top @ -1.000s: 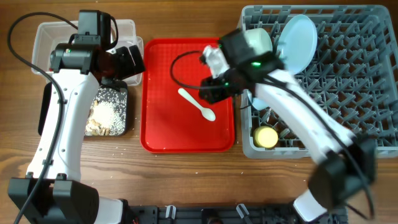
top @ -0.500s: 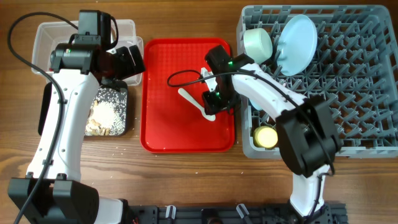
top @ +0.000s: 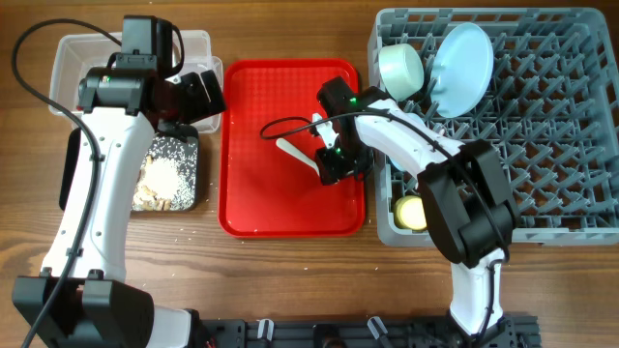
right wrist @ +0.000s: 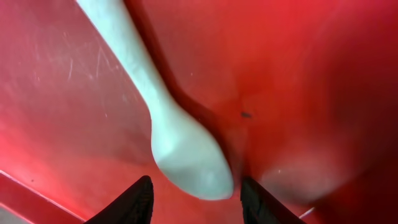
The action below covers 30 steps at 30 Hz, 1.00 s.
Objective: Sort waste into correct bins and load items into the dishwasher rack
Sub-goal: 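Grasp the white spoon handle with the right gripper and lift, then carry the white spoon to the rack and insert it upright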
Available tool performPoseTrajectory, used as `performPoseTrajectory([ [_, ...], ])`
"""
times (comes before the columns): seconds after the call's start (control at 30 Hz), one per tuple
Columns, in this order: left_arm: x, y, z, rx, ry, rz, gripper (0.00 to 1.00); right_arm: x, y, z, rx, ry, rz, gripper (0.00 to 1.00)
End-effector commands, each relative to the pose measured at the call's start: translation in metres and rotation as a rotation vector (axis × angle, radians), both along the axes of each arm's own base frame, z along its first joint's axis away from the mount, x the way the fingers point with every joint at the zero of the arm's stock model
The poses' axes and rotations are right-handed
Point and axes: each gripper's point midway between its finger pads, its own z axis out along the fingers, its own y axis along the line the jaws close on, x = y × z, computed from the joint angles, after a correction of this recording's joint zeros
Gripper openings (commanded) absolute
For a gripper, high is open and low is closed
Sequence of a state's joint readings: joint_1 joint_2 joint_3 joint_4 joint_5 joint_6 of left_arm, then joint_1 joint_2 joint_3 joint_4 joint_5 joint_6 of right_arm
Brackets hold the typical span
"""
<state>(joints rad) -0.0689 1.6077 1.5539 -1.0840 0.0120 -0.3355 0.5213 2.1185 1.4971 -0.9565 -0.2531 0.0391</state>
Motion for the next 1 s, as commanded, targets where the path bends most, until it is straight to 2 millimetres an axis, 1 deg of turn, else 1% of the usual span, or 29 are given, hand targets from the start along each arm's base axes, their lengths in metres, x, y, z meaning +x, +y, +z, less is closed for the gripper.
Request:
performPoseTrajectory([
  [0.0,0.002,0.004,0.01,0.002,-0.031,0.021,1.0,0.004,0.001,-0.014,-0.029,-0.019,0.024,0.47],
  [0.17,0.002,0.004,0.01,0.002,-0.031,0.021,1.0,0.013,0.009,-0.014,-0.004,-0.064,0.027,0.45],
  [0.27,0.002,0.004,0.01,0.002,-0.031,0.021,1.0,0.011,0.009,-0.014,-0.006,-0.06,0.033,0.36],
  [0.37,0.002,0.004,0.01,0.002,-0.031,0.021,1.0,0.009,0.009,-0.014,-0.009,-0.052,0.035,0.18],
  [0.4,0.002,0.004,0.01,0.001,-0.031,0.021,1.0,0.008,0.01,-0.014,-0.005,-0.045,0.035,0.14],
  [0.53,0.002,0.004,0.01,0.002,-0.031,0.021,1.0,0.002,0.011,-0.013,0.01,-0.016,0.032,0.05],
  [0.7,0.002,0.004,0.01,0.002,-0.031,0.021,1.0,-0.003,0.01,-0.011,0.004,0.012,0.007,0.04],
  [0.77,0.002,0.004,0.01,0.002,-0.031,0.021,1.0,-0.001,0.012,-0.006,0.008,0.005,-0.01,0.04],
  [0.8,0.002,0.004,0.01,0.002,-0.031,0.021,1.0,0.002,0.013,0.0,0.015,-0.005,-0.021,0.04],
  [0.87,0.002,0.004,0.01,0.002,-0.031,0.021,1.0,0.016,0.017,0.033,0.053,-0.068,-0.031,0.04],
  [0.9,0.002,0.004,0.01,0.002,-0.031,0.021,1.0,0.023,0.017,0.053,0.071,-0.102,-0.039,0.04],
  [0.97,0.002,0.004,0.01,0.002,-0.031,0.021,1.0,0.034,0.011,0.091,0.085,-0.163,-0.066,0.04],
])
